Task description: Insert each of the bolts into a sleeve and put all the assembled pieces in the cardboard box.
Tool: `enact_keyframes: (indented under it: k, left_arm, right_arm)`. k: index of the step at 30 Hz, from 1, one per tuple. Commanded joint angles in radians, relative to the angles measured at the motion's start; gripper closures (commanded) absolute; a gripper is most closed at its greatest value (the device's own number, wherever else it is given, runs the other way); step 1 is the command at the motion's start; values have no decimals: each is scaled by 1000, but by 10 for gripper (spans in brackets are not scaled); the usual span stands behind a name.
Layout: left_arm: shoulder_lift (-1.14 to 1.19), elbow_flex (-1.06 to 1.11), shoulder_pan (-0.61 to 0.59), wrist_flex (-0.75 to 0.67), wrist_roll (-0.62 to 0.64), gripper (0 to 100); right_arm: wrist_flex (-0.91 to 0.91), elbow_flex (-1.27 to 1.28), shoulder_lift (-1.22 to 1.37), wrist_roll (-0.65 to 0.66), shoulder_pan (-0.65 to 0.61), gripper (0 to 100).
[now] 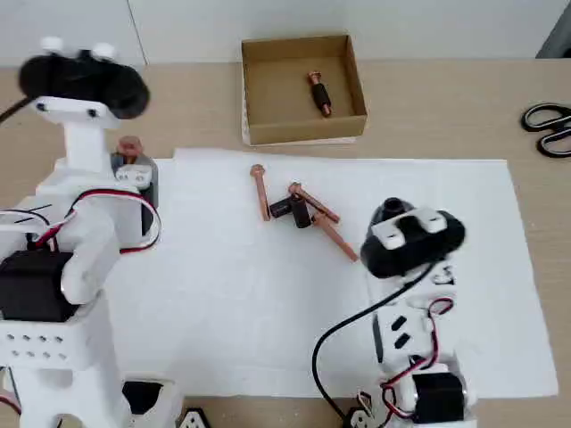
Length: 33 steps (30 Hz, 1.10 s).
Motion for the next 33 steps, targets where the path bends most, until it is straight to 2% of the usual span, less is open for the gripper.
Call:
enact_keyframes:
  k: [1, 4, 8, 12, 17, 24, 29, 33]
  left_arm:
    - [-23, 71, 23, -146, 204, 994]
    - [-29, 157, 84, -184, 321, 994]
    - [-29, 268, 201, -233, 336, 994]
    - [-31, 401, 270, -376, 397, 994]
    - [-32, 499, 275, -491, 356, 994]
    - [-31, 567, 292, -655, 338, 994]
    - [-31, 664, 419, -796, 334, 994]
    - [-31, 714, 482, -842, 282, 994]
  right_arm:
    - [-30, 20, -18, -15, -76, 994]
    - [-54, 54, -19, -17, -137, 994]
    - [-182, 150, -19, -18, -176, 994]
    - [-288, 252, -19, -18, -205, 994]
    - [-272, 296, -19, -34, -277, 995]
    - [-225, 296, -22, -170, -321, 995]
    - [-156, 296, -22, -173, -326, 995]
    - [-148, 296, -21, -173, -326, 995]
